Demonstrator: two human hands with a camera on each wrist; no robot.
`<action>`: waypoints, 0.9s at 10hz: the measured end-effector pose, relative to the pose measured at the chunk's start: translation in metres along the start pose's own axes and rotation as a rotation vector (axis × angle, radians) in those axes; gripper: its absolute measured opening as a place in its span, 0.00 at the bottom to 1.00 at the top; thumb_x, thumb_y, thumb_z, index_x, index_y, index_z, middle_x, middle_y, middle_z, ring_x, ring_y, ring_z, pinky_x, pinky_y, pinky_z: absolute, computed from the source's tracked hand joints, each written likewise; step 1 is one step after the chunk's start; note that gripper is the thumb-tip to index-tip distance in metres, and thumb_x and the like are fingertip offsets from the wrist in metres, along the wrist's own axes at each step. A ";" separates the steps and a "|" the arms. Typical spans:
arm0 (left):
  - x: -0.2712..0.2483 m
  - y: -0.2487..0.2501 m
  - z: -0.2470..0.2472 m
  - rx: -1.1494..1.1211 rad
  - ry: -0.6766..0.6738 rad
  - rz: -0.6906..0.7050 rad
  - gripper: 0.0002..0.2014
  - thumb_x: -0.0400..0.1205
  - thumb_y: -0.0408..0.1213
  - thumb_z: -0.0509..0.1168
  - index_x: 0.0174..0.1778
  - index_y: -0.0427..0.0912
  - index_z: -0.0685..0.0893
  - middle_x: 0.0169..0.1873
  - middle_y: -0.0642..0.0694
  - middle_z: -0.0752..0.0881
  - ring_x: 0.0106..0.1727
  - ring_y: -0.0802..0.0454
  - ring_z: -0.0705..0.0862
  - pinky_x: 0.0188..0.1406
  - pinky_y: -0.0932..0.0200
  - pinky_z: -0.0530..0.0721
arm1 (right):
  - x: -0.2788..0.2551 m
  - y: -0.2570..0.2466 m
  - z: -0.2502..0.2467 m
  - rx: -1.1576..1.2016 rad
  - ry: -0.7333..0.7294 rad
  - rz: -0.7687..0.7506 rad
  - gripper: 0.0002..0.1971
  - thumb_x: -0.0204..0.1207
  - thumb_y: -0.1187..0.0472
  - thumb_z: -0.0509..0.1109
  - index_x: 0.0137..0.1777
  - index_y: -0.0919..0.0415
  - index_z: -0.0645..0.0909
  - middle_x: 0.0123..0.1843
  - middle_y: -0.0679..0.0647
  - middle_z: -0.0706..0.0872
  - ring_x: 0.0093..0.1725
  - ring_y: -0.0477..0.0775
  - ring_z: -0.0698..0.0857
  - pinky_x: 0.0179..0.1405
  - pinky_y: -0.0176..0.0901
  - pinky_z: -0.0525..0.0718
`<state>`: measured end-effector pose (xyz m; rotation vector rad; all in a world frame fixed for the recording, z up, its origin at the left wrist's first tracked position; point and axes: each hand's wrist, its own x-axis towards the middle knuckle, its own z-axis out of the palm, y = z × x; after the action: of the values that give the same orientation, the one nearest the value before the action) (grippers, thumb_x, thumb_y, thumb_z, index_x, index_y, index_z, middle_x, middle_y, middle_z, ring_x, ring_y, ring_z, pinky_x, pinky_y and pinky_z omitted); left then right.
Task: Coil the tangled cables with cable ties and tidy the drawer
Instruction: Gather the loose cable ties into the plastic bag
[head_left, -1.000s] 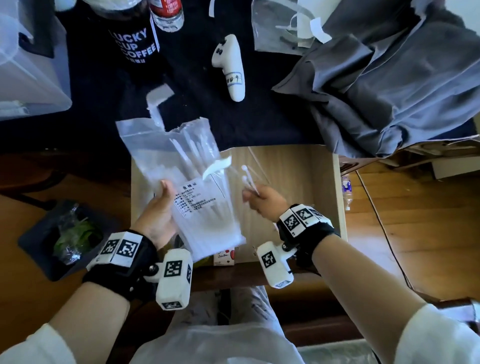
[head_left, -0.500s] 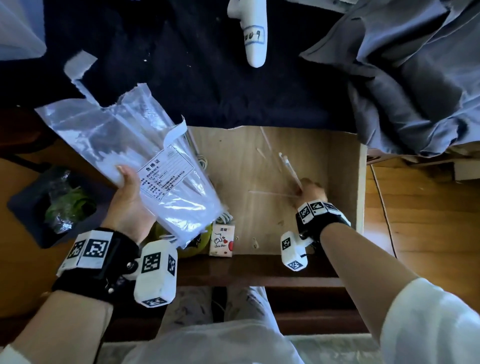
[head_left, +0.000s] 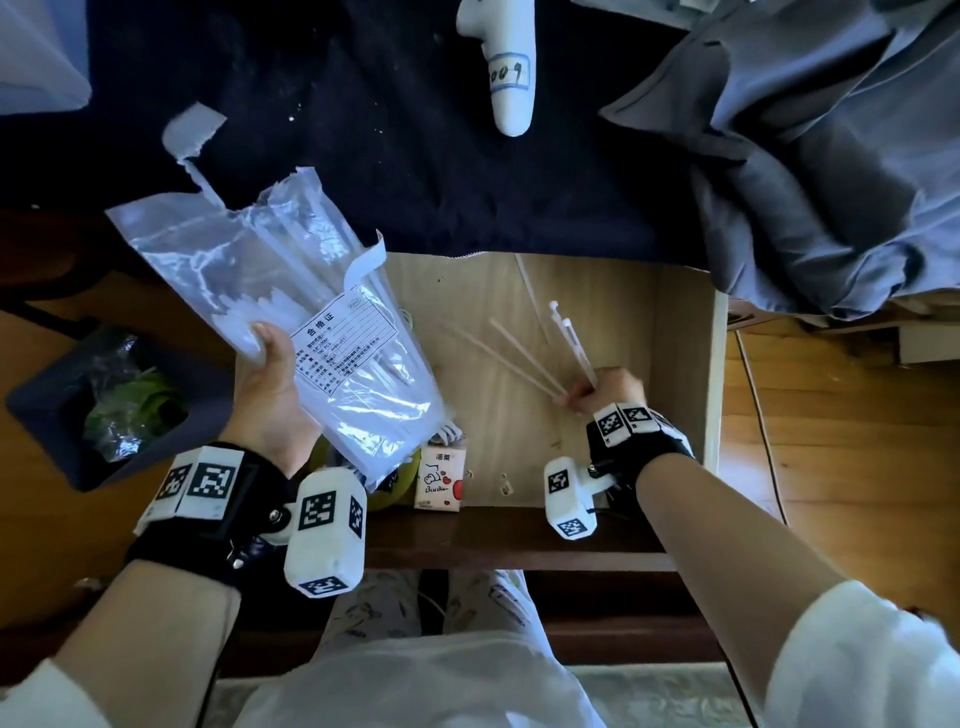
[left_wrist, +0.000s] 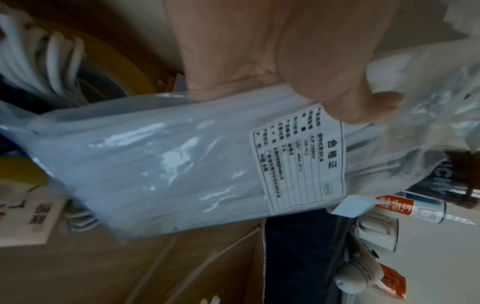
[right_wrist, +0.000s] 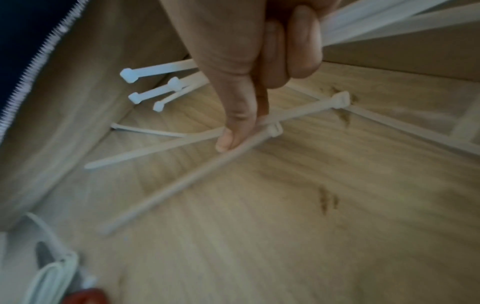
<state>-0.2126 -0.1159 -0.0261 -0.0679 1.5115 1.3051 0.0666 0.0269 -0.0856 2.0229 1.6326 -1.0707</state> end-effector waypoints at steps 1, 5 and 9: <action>0.004 -0.005 -0.005 0.055 -0.148 0.119 0.34 0.80 0.67 0.48 0.76 0.47 0.69 0.69 0.42 0.81 0.68 0.52 0.81 0.57 0.60 0.85 | -0.012 -0.010 -0.005 0.130 0.050 -0.097 0.15 0.68 0.56 0.78 0.51 0.60 0.82 0.40 0.54 0.86 0.41 0.53 0.84 0.38 0.35 0.77; -0.013 0.019 -0.002 0.031 -0.219 0.109 0.58 0.57 0.76 0.65 0.79 0.44 0.66 0.71 0.41 0.79 0.69 0.45 0.80 0.61 0.45 0.84 | -0.028 -0.012 -0.011 0.313 0.005 -0.142 0.11 0.69 0.65 0.76 0.51 0.56 0.87 0.44 0.51 0.89 0.41 0.47 0.85 0.41 0.34 0.81; -0.023 0.019 -0.019 0.145 -0.231 0.079 0.55 0.57 0.82 0.57 0.73 0.47 0.75 0.68 0.42 0.82 0.69 0.45 0.80 0.74 0.36 0.69 | -0.033 -0.027 -0.005 -0.043 0.067 -0.030 0.17 0.80 0.50 0.58 0.35 0.60 0.77 0.31 0.50 0.75 0.37 0.58 0.78 0.35 0.42 0.72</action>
<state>-0.2274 -0.1346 -0.0005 0.2304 1.4166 1.2164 0.0409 0.0157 -0.0532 2.0337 1.7096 -0.9795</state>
